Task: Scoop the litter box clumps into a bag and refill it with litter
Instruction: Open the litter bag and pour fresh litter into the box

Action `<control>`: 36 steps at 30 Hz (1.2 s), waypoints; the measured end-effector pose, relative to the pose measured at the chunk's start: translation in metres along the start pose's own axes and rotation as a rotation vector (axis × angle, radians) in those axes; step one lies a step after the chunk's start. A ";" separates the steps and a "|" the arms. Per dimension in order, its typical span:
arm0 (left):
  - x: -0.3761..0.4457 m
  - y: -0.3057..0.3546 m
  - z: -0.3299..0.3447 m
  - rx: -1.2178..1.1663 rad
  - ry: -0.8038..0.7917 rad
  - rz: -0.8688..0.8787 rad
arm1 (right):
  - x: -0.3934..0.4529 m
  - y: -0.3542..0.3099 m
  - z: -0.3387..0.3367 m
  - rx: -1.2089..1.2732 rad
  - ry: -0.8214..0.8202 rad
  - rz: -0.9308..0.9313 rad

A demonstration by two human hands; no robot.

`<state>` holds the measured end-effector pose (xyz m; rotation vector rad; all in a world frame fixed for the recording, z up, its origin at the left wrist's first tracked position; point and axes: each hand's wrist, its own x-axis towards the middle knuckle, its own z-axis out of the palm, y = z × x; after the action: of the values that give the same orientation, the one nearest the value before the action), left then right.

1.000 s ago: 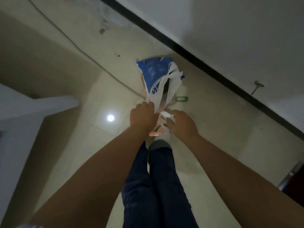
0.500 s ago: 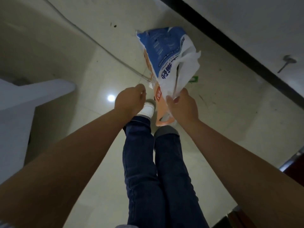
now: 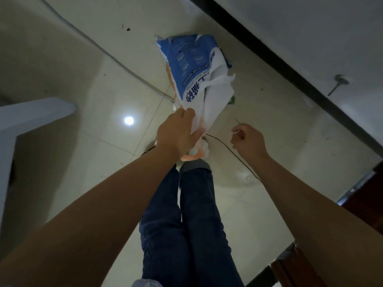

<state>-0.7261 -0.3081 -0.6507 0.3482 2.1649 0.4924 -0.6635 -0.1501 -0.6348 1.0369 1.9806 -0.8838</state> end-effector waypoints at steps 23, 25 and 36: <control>-0.001 -0.047 -0.076 0.335 0.110 -0.215 | 0.005 0.008 -0.001 0.495 0.203 0.089; -0.012 -0.050 -0.099 0.385 0.143 -0.137 | 0.002 0.005 -0.019 0.471 0.210 0.036; -0.033 -0.017 -0.086 0.476 -0.067 0.030 | 0.003 -0.039 -0.033 0.424 0.104 -0.012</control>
<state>-0.7774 -0.3559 -0.5878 0.6469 2.1970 -0.0282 -0.7072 -0.1394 -0.6115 1.3280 1.9277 -1.3172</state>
